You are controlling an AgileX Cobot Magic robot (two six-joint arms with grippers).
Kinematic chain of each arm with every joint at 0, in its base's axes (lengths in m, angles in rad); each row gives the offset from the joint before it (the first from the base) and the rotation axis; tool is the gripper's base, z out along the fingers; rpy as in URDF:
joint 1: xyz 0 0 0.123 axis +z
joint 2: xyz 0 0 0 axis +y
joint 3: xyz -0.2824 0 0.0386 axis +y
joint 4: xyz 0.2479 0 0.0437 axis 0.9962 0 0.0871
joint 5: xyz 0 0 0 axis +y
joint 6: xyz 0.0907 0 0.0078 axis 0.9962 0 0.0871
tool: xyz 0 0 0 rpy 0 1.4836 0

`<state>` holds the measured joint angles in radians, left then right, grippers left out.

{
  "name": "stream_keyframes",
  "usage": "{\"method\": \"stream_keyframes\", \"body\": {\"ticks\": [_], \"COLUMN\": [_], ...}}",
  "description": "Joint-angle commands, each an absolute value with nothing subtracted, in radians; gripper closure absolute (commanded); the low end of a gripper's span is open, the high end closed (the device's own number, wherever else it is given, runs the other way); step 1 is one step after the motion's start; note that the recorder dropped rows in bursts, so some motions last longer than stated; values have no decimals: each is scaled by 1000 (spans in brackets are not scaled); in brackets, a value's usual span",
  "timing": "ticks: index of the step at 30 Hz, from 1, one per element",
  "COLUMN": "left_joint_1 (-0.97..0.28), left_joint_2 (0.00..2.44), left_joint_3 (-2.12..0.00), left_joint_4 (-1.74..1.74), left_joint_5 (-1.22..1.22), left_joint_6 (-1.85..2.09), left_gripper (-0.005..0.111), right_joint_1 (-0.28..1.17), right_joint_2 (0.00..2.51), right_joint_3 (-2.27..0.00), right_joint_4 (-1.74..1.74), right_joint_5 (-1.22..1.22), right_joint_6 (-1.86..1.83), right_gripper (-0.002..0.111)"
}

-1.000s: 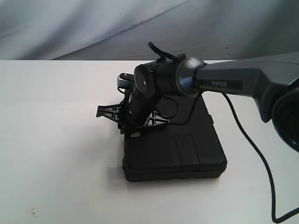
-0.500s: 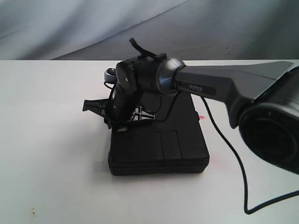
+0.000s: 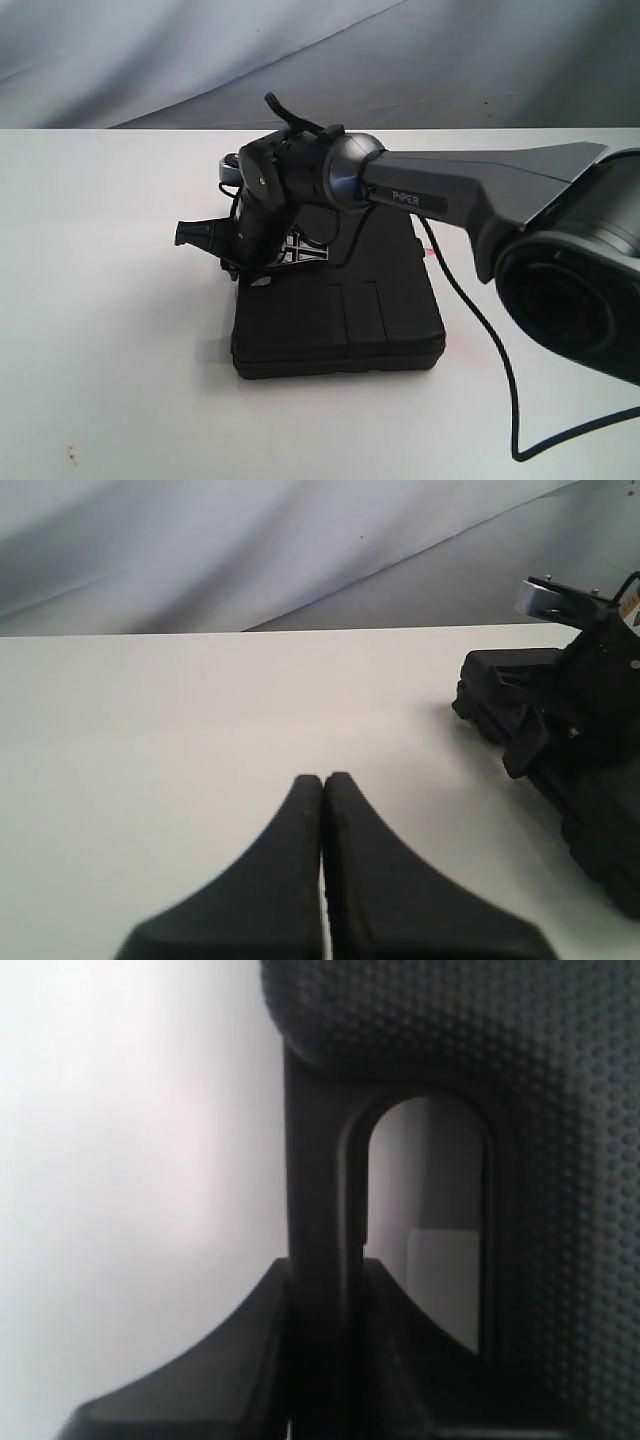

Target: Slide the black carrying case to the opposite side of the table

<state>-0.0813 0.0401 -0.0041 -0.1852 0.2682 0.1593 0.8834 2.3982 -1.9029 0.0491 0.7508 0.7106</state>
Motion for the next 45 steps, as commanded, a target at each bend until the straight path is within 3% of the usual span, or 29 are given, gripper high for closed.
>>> {"method": "stream_keyframes", "body": {"ticks": [1, 11, 14, 18, 45], "left_joint_1": [-80, -80, -80, -80, -80], "left_joint_2": [38, 38, 38, 38, 38], "left_joint_3": [0, 0, 0, 0, 0], "left_joint_4": [-193, -193, -193, -193, -193], "left_joint_5": [267, 267, 267, 267, 267], "left_joint_6": [159, 159, 159, 159, 159], "left_gripper": [107, 107, 107, 107, 107], "right_joint_1": [888, 888, 887, 887, 920], "right_joint_2": [2411, 2411, 2411, 2411, 2358], "right_joint_3": [-1911, -1911, -1911, -1911, -1946], "right_joint_4": [29, 0, -6, -26, -246], "right_joint_5": [634, 656, 656, 658, 752], "right_joint_6": [739, 706, 688, 688, 740], "right_gripper": [108, 107, 88, 77, 82]}}
